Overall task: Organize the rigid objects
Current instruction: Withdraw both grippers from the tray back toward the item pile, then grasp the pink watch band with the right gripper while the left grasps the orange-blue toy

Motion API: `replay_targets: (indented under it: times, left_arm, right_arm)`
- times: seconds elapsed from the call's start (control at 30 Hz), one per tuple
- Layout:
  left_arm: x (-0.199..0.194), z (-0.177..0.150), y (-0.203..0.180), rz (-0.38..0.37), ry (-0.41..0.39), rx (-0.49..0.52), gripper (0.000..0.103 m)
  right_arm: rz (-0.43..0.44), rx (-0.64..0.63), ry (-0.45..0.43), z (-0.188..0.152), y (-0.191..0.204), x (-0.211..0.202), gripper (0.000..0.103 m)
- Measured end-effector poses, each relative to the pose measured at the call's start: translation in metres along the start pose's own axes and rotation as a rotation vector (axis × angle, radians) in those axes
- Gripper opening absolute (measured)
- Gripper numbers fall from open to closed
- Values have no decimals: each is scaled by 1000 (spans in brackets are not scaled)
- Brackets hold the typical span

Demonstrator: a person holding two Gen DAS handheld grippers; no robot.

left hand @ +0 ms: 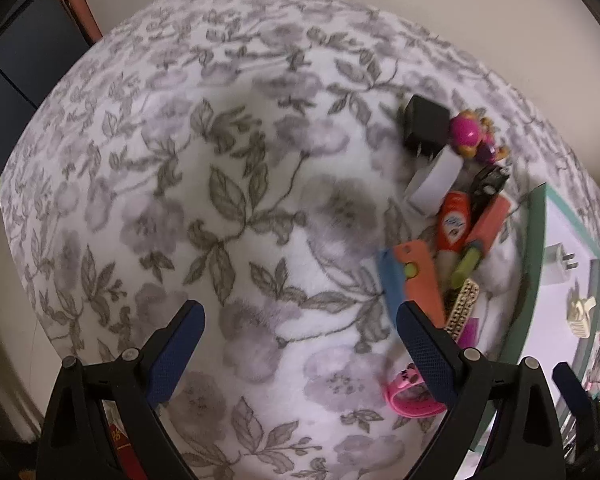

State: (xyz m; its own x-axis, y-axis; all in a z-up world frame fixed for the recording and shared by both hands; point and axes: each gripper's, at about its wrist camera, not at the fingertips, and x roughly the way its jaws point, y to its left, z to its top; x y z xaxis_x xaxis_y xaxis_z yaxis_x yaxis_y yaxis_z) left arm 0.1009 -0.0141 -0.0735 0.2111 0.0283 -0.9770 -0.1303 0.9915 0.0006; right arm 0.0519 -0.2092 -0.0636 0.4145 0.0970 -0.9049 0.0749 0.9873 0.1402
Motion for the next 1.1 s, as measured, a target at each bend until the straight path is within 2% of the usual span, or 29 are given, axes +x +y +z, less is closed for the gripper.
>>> replay_targets:
  times: [0.2, 0.4, 0.53, 0.73, 0.83, 1.0, 1.1]
  left_arm:
    - [21, 0, 5, 25, 64, -12, 97]
    - [35, -2, 9, 52, 94, -13, 97]
    - [45, -4, 11, 39, 126, -27, 97]
    - [48, -4, 21, 36, 118, -50, 97]
    - [49, -1, 28, 31, 118, -66, 97]
    - [50, 3, 43, 7, 125, -76, 97]
    - [49, 7, 42, -17, 131, -79, 97]
  right_arm:
    - [7, -39, 70, -10, 14, 22, 102]
    - [-9, -92, 144, -19, 28, 48, 102]
    - [-4, -117, 180, -24, 33, 58, 102]
    - [-29, -174, 208, -33, 46, 68, 101]
    - [-63, -201, 223, -38, 53, 76, 96]
    - [-64, -232, 225, -43, 66, 81, 82]
    - [-62, -241, 227, -44, 70, 81, 80]
